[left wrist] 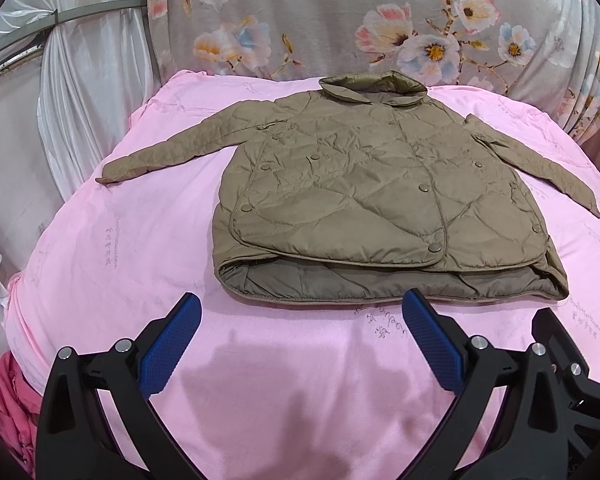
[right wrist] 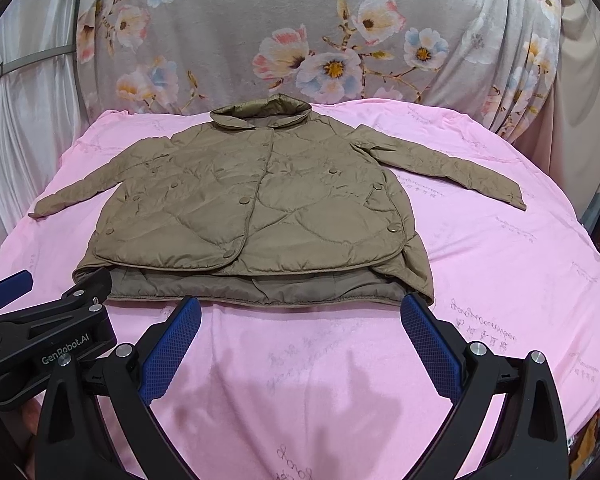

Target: Fold large clothes

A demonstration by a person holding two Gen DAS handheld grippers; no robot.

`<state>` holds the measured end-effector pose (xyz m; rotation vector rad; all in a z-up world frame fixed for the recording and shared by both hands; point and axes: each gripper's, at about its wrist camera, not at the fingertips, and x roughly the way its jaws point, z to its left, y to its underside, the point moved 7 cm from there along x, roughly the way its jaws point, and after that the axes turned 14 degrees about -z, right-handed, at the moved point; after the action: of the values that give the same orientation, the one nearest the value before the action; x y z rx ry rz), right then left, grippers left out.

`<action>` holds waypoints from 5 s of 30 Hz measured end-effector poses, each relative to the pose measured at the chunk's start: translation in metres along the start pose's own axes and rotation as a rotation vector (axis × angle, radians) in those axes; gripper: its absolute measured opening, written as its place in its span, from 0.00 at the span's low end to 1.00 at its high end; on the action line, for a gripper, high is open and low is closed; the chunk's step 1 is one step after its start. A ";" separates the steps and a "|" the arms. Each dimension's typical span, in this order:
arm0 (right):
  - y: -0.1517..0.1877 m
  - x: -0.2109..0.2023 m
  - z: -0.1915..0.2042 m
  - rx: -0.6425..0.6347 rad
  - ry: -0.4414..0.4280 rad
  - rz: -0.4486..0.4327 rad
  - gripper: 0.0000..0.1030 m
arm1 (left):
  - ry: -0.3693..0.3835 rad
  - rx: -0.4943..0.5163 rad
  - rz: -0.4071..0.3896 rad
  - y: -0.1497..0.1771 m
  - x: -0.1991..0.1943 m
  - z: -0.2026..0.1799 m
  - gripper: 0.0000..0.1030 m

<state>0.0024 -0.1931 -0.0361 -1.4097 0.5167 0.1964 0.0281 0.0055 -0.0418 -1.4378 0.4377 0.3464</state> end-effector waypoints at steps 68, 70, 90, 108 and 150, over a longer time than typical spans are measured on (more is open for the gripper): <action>-0.031 0.118 -0.211 0.401 0.134 0.012 0.95 | -0.029 -0.022 0.023 -0.035 0.095 0.012 0.95; -0.037 0.146 -0.255 0.458 0.190 0.025 0.95 | -0.027 -0.044 0.013 -0.044 0.110 0.014 0.95; -0.043 0.305 -0.429 0.787 0.404 0.001 0.20 | -0.082 -0.090 0.035 -0.086 0.227 0.007 0.95; -0.277 0.249 -0.086 0.170 -0.184 -0.337 0.02 | -0.108 -0.045 0.021 -0.081 0.235 0.017 0.95; -0.099 0.402 -0.136 0.708 -0.186 0.145 0.04 | 0.072 -0.186 0.149 -0.135 0.385 -0.034 0.73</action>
<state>0.3657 -0.4098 -0.1406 -0.6574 0.4705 0.2297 0.4259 -0.0548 -0.1147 -1.6064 0.5846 0.4661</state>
